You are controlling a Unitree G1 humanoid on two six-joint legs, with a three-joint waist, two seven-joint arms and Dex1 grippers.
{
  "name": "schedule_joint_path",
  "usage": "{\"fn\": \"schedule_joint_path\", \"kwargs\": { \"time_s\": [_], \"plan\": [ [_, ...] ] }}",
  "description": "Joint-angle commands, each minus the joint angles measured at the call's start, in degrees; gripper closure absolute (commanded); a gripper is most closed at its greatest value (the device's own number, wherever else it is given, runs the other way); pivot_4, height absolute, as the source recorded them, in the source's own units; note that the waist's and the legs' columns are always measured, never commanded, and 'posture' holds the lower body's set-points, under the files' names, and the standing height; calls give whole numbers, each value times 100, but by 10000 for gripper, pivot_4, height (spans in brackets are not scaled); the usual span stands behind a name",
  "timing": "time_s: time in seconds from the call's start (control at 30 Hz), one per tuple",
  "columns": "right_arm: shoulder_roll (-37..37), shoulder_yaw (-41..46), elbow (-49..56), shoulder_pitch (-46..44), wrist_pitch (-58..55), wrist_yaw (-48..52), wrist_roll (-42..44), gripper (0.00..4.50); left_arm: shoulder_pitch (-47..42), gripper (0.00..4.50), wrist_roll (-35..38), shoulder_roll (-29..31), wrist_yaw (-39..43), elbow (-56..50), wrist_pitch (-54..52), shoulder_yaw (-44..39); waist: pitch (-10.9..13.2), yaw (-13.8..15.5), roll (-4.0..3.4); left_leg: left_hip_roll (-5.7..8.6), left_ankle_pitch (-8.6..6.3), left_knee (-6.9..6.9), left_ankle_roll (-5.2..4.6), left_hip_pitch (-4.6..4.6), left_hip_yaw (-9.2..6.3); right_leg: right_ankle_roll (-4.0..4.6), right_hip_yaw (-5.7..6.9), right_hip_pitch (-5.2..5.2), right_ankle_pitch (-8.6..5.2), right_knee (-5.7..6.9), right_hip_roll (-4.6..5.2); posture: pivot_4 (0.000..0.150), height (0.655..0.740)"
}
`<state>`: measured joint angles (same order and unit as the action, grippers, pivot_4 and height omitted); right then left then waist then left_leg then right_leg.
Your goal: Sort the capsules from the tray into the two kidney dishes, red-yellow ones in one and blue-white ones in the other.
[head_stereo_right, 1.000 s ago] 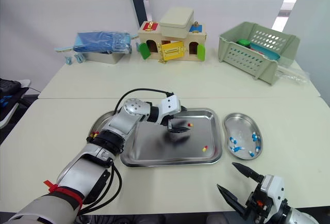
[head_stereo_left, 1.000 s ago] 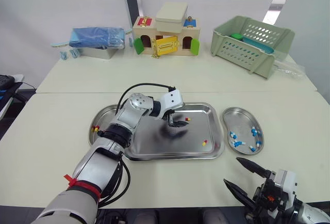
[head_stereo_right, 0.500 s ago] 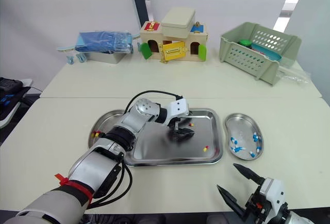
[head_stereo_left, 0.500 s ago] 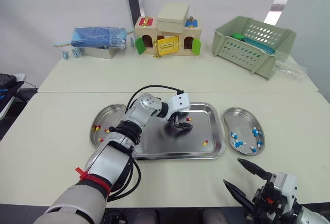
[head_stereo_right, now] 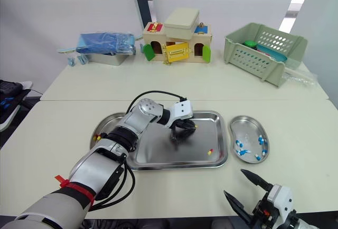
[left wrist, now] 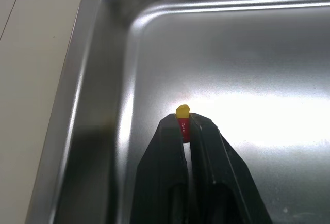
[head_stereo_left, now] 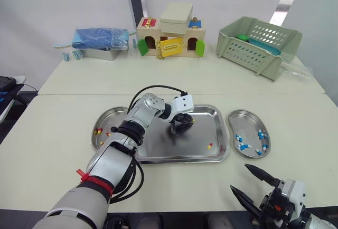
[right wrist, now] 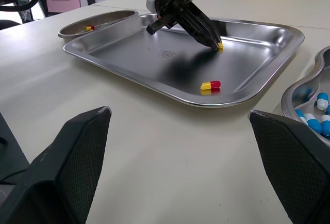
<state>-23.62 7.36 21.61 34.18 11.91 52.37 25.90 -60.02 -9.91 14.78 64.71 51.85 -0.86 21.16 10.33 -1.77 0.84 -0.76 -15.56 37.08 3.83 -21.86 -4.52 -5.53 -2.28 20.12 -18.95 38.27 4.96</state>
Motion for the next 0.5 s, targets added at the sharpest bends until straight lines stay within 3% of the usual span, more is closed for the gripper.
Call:
{"fn": "schedule_joint_path", "kwargs": {
  "time_s": [0.03,0.23,0.5],
  "plan": [
    [-39,-16,72,-3,69,1,36,0,105,44567,-84,69,153,-118,-62,72,0,0,0,0,0,0,0,0,0,0,0,0,0,0,0,1500,7400],
    [-82,-72,143,-13,47,21,49,0,255,44567,230,166,290,-716,-304,-212,0,-6,0,0,0,1,0,-1,0,0,0,2,0,3,0,1500,7400],
    [-540,-133,230,-204,-103,433,235,0,1435,44567,866,1349,269,-3787,-1964,-1029,0,-33,-1,-3,1,1,1,0,1,1,-8,14,-3,27,0,1500,7400]
  ]
}}
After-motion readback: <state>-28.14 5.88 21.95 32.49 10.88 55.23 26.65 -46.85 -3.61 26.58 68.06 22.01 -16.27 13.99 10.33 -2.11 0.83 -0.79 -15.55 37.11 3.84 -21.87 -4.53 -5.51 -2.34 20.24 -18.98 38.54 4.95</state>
